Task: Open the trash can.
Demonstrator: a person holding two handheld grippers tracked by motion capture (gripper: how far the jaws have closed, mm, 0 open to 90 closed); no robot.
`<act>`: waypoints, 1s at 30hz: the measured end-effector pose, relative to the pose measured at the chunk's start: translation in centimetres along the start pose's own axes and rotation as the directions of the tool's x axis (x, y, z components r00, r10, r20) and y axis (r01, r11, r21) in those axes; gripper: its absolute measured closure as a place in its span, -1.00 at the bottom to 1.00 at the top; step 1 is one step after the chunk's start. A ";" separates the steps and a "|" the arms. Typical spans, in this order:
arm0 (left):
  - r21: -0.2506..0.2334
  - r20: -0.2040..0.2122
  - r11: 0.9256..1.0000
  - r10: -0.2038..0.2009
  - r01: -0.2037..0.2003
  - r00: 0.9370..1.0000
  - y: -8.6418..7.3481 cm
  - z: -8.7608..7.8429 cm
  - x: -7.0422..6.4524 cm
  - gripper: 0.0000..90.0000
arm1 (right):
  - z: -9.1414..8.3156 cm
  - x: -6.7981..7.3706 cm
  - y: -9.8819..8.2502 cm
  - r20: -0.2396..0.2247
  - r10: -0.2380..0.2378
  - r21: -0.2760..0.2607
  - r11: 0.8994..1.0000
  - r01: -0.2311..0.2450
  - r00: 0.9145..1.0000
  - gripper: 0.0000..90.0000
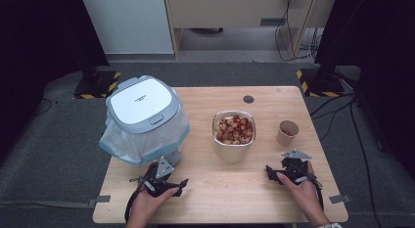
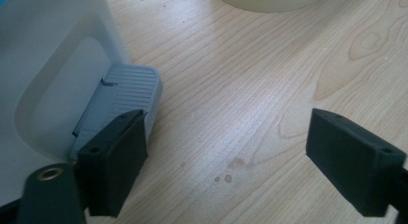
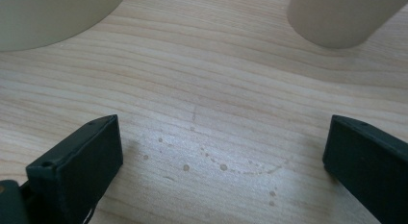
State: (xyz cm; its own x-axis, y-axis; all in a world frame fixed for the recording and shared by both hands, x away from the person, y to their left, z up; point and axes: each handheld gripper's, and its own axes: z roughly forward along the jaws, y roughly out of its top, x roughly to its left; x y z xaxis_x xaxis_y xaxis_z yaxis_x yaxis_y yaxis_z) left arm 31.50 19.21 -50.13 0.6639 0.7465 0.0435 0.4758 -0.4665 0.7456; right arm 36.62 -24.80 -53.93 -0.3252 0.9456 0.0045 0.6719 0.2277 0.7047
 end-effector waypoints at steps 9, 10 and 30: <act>-0.014 -0.016 1.000 0.009 -0.010 1.000 0.4 -0.1 -0.3 -0.26 | 0.0 -0.4 0.0 -0.038 -0.033 0.001 0.999 0.033 0.999 -0.98; -0.014 -0.016 1.000 0.009 -0.010 1.000 0.4 -0.1 -0.3 -0.19 | 0.0 -0.4 0.0 -0.038 -0.033 0.001 0.999 0.033 0.999 -0.98; 0.027 -0.179 0.999 0.047 -0.043 0.983 1.6 1.6 2.4 0.99 | -0.1 -0.3 0.0 -0.051 -0.052 0.001 0.999 0.052 0.997 -0.98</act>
State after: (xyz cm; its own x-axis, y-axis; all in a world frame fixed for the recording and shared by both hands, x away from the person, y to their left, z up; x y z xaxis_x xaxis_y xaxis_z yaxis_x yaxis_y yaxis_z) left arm 34.75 19.47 -49.96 0.5718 0.7965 0.1964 0.4625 -0.5108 0.7247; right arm 36.64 -25.13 -53.91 -0.3931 0.9195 0.0042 0.6549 0.2768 0.7033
